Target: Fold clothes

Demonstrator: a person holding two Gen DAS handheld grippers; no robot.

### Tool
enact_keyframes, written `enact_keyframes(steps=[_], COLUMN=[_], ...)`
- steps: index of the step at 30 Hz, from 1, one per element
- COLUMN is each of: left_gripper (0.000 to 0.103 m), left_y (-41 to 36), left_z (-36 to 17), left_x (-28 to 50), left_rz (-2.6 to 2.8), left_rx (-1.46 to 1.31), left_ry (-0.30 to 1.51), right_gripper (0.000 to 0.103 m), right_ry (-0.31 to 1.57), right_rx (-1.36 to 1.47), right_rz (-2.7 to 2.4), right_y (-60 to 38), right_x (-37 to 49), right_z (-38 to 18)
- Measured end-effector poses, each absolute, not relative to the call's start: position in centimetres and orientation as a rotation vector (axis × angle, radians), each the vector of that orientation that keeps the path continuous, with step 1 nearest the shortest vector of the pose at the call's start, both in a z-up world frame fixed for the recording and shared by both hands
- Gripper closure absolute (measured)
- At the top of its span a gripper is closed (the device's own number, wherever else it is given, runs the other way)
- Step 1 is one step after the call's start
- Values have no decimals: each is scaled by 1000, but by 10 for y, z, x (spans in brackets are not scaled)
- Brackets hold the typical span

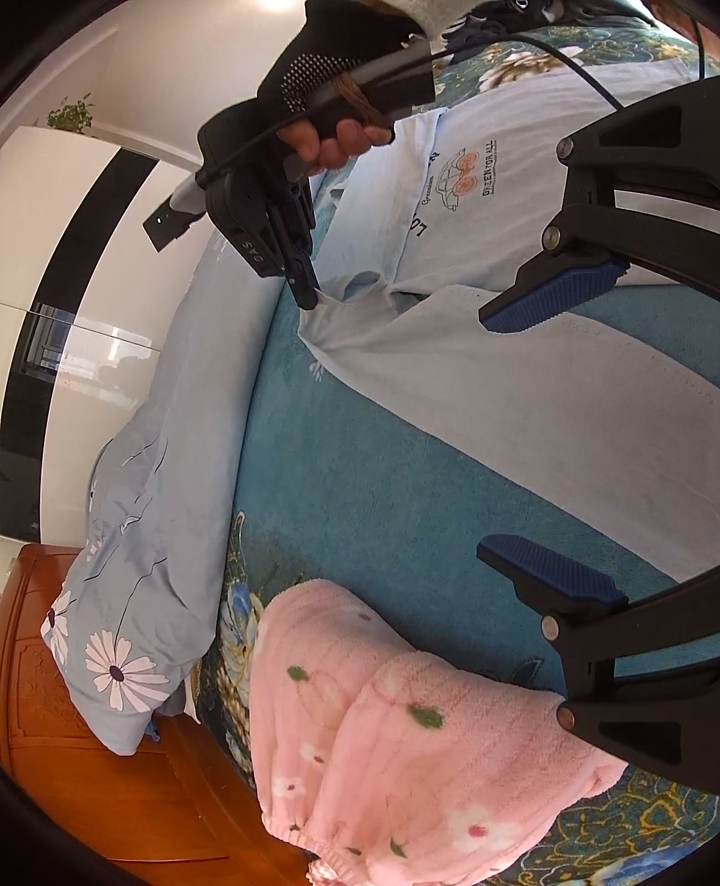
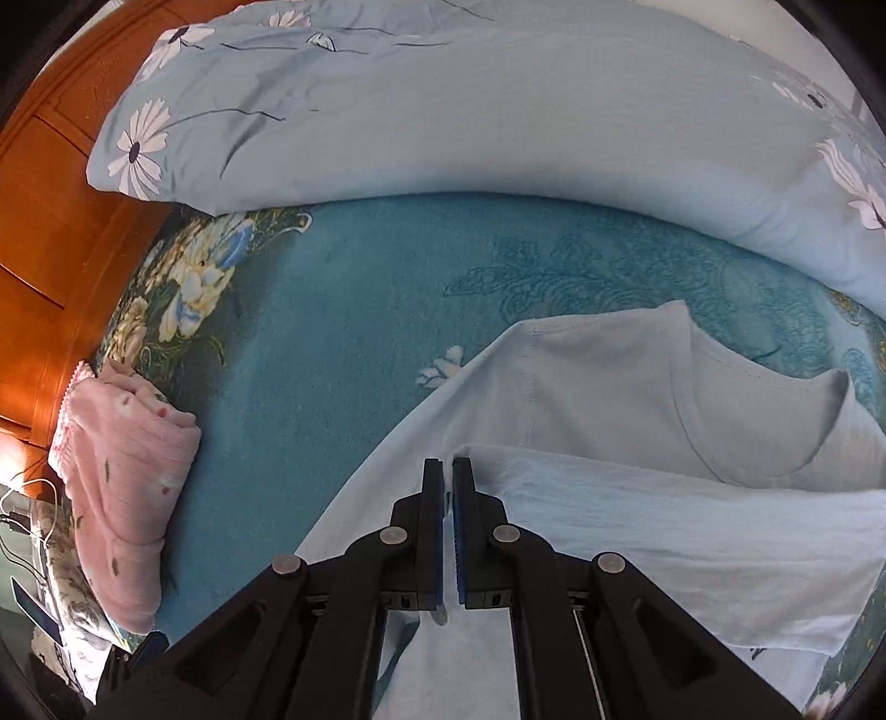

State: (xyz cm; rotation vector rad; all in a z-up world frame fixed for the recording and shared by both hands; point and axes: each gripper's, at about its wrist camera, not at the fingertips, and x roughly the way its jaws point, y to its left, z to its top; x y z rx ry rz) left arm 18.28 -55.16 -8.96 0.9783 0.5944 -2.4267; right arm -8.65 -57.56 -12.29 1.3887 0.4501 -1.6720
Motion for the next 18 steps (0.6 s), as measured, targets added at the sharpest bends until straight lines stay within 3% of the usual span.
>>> enact_keyframes(steps=[7,9,10,18], left_gripper=[24,24,24,24], left_y=[-549,-547,-546,-564], left_z=[-84,-81,-80,-89], left_x=[151,135,127,33], left_rz=[-2437,-2458,-2473,-2490], left_rx=[1022,1036,1043,1179], left_ry=[557,554,554,585], right_gripper=[93,68,63,62], right_ry=[434,375,347,280], right_rx=[1364,1332,1316,1230], right_rz=[-1624,-1606,-1606,-1916], right_y=[-577,-565,-556,-409], right_x=[-89,-94,-98,-190], right_z=[-136,-124,-116,-80])
